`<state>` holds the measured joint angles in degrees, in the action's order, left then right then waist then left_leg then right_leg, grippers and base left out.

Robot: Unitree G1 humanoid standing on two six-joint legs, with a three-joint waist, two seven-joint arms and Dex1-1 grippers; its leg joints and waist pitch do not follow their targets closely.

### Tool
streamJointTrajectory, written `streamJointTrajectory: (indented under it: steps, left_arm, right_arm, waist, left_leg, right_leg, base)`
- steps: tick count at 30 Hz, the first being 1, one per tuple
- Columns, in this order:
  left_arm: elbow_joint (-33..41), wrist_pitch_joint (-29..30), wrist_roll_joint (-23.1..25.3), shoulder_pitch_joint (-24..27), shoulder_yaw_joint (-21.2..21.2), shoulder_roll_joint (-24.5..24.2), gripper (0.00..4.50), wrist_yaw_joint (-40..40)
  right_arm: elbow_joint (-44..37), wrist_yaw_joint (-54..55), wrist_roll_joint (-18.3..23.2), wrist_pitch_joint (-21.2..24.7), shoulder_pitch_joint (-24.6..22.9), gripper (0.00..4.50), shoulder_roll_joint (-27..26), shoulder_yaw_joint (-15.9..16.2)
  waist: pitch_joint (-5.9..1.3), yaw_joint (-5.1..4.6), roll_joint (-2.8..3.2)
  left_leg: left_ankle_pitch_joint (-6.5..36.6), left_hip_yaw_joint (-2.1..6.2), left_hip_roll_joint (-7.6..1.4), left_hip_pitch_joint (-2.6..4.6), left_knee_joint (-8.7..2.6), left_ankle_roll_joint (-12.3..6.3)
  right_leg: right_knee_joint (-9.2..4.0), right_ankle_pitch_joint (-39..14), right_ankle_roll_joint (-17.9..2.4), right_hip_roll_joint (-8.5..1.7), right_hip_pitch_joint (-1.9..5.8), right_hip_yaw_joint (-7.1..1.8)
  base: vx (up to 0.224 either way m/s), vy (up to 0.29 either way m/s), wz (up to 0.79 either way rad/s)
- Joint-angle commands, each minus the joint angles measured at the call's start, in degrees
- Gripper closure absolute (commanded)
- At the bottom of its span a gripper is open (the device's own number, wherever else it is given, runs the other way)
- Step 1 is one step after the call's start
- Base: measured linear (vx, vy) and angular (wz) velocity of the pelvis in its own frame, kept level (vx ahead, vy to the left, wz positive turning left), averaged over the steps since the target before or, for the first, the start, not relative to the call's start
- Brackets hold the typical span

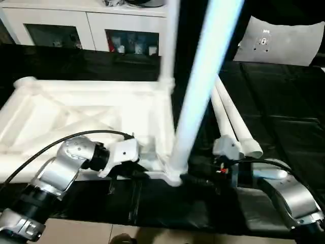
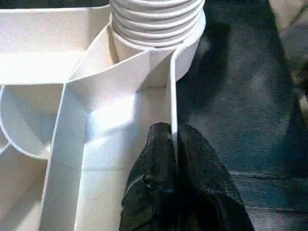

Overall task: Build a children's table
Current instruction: Rotate leg to tighten

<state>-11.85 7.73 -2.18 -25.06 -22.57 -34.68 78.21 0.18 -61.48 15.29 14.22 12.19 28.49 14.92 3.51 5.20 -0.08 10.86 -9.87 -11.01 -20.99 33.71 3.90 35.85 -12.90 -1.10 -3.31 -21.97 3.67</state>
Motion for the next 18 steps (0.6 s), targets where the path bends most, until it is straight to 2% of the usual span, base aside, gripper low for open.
streamJointTrajectory:
  steps: [1,2,4,5,7,10,18]
  left_arm:
    - [0.28,-2.65,0.22,-2.37,-0.82,0.13,4.5,2.51]
    - [-0.19,-3.13,0.27,-2.63,-0.93,0.2,4.5,2.79]
    - [-0.64,-3.72,0.32,-3.01,-1.31,0.26,4.5,3.41]
    - [-0.73,-3.83,0.34,-3.07,-1.39,0.32,4.5,3.56]
    - [-1.05,-4.42,0.48,-3.23,-1.68,0.35,4.5,3.91]
    - [-1.45,-4.67,0.24,-3.43,-1.9,0.46,4.5,4.02]
    - [-3.01,-6.16,0.78,-3.78,-2.28,0.36,4.5,4.25]
  right_arm:
    - [0.55,-1.65,0.58,-0.01,1.5,0.21,0.1,0.61]
    - [0.96,-2.07,0.77,0.21,1.9,0.21,-0.13,0.69]
    - [2.05,-2.8,0.81,0.47,2.92,0.56,-0.59,0.94]
    - [2.37,-3.11,0.74,0.42,3.21,0.56,-0.67,1.12]
    - [2.99,-3.47,0.64,0.24,3.72,0.68,-0.82,1.35]
    - [3.65,-3.9,0.83,0.11,4.24,1.01,-1.01,1.33]
    - [5.22,-4.96,0.84,0.08,5.16,1.56,-1.82,1.63]
  waist:
    - [-3.13,-0.17,0.31]
    - [-3.18,-0.22,0.33]
    - [-3.22,-0.16,0.33]
    - [-3.29,-0.05,0.44]
    - [-3.38,-0.06,0.28]
    - [-3.46,-0.01,0.37]
    - [-3.3,-0.07,0.21]
  left_leg:
    - [8.94,0.68,-2.52,0.68,-3.84,-2.27]
    - [9.05,0.72,-2.57,0.73,-3.86,-2.02]
    - [9.09,0.71,-2.55,0.76,-3.8,-1.87]
    - [8.58,0.73,-2.6,0.79,-3.78,-1.88]
    - [7.93,0.72,-2.62,0.72,-3.73,-2.09]
    - [7.16,0.69,-2.58,0.68,-3.63,-2.5]
    - [8.27,0.7,-2.6,0.68,-3.73,-2.11]
  right_leg:
    - [-4.19,-4.45,-13.12,-4.9,2.66,-3.31]
    - [-4.15,-4.69,-13.13,-4.91,2.63,-3.29]
    - [-4.13,-4.78,-13.17,-4.91,2.58,-3.32]
    - [-3.94,-3.87,-13.34,-4.92,2.57,-3.3]
    - [-3.76,-2.09,-13.74,-4.82,2.6,-3.24]
    - [-3.56,-0.26,-14.1,-4.83,2.66,-3.19]
    - [-3.84,-3.07,-13.69,-4.9,2.63,-3.2]
  base:
    - [0.0,0.0,0.0]
    - [0.0,0.0,0.0]
    - [0.0,0.0,0.0]
    - [0.0,0.0,0.0]
    - [0.0,0.0,0.0]
    - [0.0,0.0,0.0]
    - [0.0,0.0,0.0]
